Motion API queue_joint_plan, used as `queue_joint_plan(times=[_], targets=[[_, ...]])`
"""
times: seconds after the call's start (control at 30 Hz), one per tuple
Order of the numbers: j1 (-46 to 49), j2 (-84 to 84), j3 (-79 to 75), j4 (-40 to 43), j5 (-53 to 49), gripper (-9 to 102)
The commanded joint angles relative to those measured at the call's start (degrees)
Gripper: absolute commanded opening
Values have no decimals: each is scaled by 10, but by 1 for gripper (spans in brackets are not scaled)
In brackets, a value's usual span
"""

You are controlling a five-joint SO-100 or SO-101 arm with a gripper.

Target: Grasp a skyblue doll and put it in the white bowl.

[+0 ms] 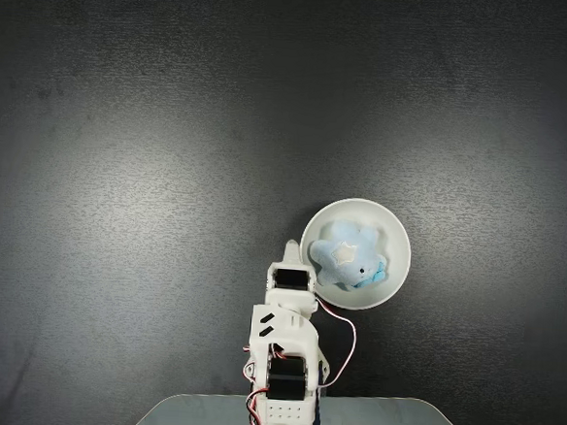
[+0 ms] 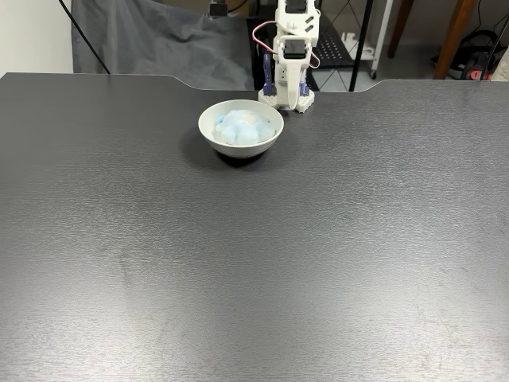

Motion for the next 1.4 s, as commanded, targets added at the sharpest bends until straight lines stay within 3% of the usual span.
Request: queue_joint_plan(times=[0.0,1.37], targets=[[2,6,12,-8,-4,-1],[39,6,37,-10,-4,-1]])
